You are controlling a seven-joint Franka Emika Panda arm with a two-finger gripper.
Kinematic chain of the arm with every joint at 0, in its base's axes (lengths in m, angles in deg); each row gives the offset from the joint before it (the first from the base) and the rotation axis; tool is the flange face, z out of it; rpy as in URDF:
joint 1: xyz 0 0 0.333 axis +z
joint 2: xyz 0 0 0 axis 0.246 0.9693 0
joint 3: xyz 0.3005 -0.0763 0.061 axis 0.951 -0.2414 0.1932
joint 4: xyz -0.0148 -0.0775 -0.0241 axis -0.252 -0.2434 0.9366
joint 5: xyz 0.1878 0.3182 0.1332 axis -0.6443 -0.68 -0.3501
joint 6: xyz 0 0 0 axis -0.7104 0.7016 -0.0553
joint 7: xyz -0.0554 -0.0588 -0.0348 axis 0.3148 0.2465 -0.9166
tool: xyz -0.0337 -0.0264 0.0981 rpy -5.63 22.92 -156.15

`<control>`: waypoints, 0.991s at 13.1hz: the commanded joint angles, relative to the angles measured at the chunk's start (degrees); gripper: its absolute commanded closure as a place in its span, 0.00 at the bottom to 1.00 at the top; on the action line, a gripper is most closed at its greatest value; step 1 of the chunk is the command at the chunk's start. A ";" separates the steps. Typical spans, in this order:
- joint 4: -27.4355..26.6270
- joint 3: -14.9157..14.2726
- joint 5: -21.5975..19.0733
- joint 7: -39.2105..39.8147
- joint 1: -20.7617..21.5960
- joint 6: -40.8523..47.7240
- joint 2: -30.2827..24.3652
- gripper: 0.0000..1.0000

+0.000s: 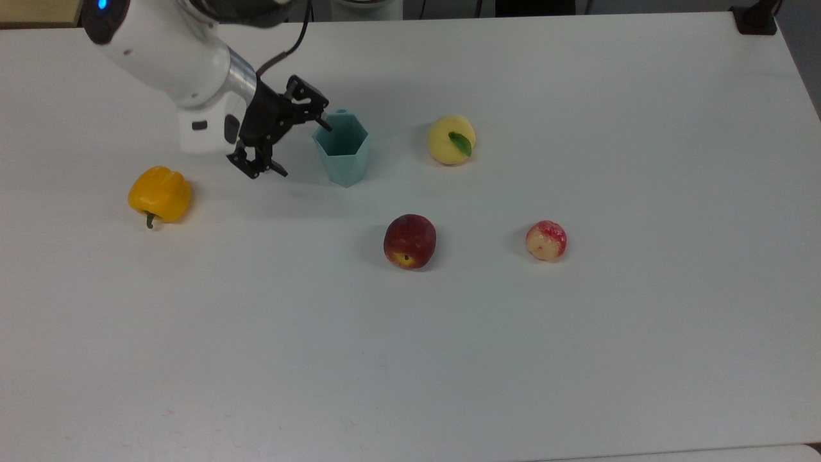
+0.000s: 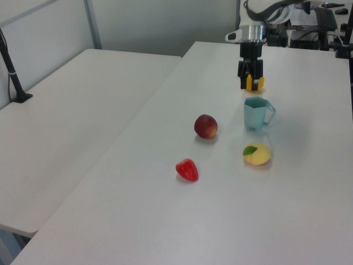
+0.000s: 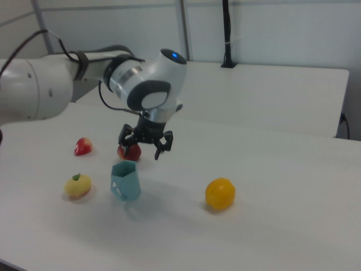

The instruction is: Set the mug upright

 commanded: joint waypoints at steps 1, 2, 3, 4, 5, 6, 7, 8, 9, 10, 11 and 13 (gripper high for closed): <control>-1.11 -0.99 -0.20 -6.32 0.54 4.54 -7.63 0.00; -1.19 -1.00 -0.19 -8.86 0.80 4.54 -9.65 0.00; -1.19 -1.00 -0.19 -12.11 0.80 4.80 -11.76 0.00; -1.19 -1.26 -0.37 -18.23 0.80 6.29 -15.00 0.00; -1.19 -1.52 -0.20 -26.03 0.98 9.17 -17.82 0.00; -1.19 -1.61 -0.19 -31.42 1.15 10.42 -19.33 0.00; -1.19 -1.61 0.41 -38.26 1.33 11.04 -21.52 0.00; -1.19 -1.70 1.73 -42.42 1.85 11.13 -22.41 0.00; -1.11 -2.13 5.48 -48.90 3.51 11.31 -23.29 0.00; -0.06 -3.01 9.35 -55.75 5.10 11.83 -24.51 0.00; 0.38 -3.63 10.86 -58.34 6.24 12.71 -25.31 0.00; 0.57 -4.51 11.32 -58.98 8.79 14.90 -27.68 0.00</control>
